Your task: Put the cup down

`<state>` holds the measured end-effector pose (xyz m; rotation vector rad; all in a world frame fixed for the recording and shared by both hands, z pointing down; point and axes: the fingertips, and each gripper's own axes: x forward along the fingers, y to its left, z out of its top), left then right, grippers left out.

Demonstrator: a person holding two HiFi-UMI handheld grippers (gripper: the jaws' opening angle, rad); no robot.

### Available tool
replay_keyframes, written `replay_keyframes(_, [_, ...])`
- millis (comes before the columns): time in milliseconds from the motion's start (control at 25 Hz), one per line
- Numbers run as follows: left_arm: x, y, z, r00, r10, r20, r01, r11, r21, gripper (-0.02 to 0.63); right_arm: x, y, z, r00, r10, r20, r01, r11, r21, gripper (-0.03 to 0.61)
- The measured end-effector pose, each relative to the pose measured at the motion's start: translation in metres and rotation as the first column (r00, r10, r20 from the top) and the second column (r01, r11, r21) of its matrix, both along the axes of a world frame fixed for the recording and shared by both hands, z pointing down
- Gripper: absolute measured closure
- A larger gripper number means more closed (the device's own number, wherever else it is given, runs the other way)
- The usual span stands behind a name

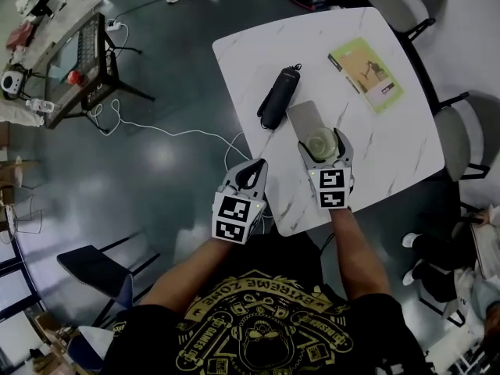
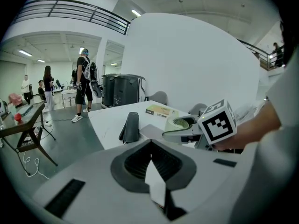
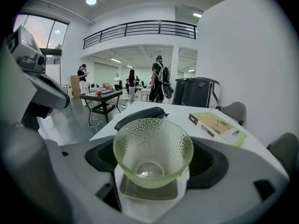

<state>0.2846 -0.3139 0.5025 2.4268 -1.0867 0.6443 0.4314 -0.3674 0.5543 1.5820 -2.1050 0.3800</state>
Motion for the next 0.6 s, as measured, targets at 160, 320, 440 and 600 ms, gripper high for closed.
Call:
replay_keyframes(160, [-0.005,-0.002,-0.003,1.000,-0.002,-0.014,0.002,1.000,0.000,0.607,0.000,0.002,0.002,1.000,0.000,0.001,0.000,1.000,-0.027,0.175])
replay_keyframes(320, [-0.010,-0.006,-0.010,0.999,0.001,-0.040,-0.001,1.000,0.000,0.607,0.003,0.005,-0.003,1.000,0.015,0.002,-0.015,0.999,-0.028,0.166])
replay_keyframes(440, [-0.020,-0.007,-0.015,0.998,-0.007,-0.063,0.007,1.000,0.003,0.607,0.006,0.015,-0.010,0.999,0.050,0.005,-0.050,0.998,-0.025,0.164])
replay_keyframes(600, [-0.040,-0.008,-0.018,0.996,-0.016,-0.084,0.016,1.000,0.005,0.607,0.012,0.035,-0.028,0.989,0.143,0.045,-0.143,0.990,-0.004,0.164])
